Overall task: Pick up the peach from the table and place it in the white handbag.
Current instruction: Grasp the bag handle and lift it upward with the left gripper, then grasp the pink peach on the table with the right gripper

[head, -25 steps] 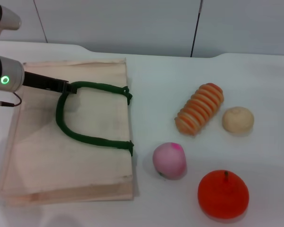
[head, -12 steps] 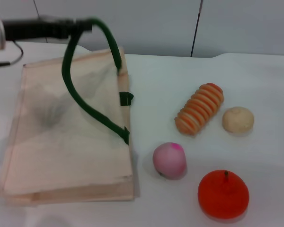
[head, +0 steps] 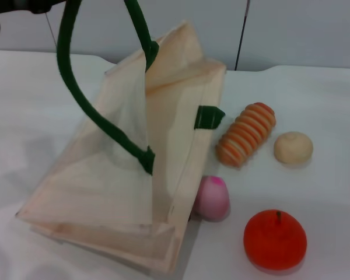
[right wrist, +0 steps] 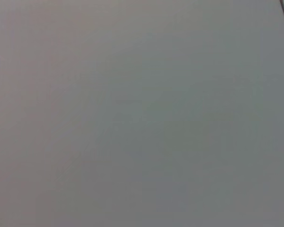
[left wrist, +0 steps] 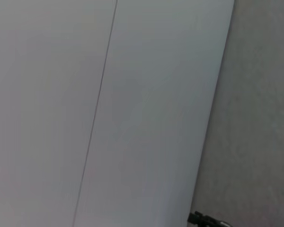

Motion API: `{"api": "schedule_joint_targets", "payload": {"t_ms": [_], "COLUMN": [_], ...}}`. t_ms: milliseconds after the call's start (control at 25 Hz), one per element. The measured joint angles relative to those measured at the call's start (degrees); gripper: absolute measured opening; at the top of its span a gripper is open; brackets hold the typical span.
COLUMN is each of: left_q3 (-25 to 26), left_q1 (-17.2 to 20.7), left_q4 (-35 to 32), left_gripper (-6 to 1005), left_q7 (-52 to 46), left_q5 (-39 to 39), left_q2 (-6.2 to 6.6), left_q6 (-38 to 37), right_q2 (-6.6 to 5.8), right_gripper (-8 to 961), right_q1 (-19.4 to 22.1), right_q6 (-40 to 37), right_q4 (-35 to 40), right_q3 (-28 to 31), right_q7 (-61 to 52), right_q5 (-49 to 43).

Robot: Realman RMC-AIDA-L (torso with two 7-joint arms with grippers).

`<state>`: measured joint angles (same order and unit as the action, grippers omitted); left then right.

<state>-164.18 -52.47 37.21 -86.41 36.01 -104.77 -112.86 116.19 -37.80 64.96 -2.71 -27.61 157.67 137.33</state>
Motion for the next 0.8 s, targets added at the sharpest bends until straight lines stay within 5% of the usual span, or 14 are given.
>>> {"api": "schedule_joint_targets", "payload": {"t_ms": [240, 480, 800], "left_q3": [0.00, -0.02, -0.09], "left_q1": [1.40, 2.78, 2.50], "left_q4": [1.79, 4.65, 5.13], "left_gripper": [145, 144, 144], "left_q7": [-0.51, -2.84, -3.42], "left_q5": [0.05, -0.78, -2.57], "left_q2": [0.93, 1.00, 1.32], "left_q6": [-3.81, -3.99, -4.10], "right_q2": [-0.18, -0.74, -4.13], "right_gripper": [895, 895, 896], "right_q1": [0.10, 1.79, 5.34], "right_q6": [-0.01, -0.11, 4.24], "right_q4": [0.15, 5.69, 22.96], "right_q3": [-1.15, -11.78, -19.90], "right_q7": [-4.14, -16.78, -41.92], "right_q5": [-0.17, -2.76, -31.65]}}
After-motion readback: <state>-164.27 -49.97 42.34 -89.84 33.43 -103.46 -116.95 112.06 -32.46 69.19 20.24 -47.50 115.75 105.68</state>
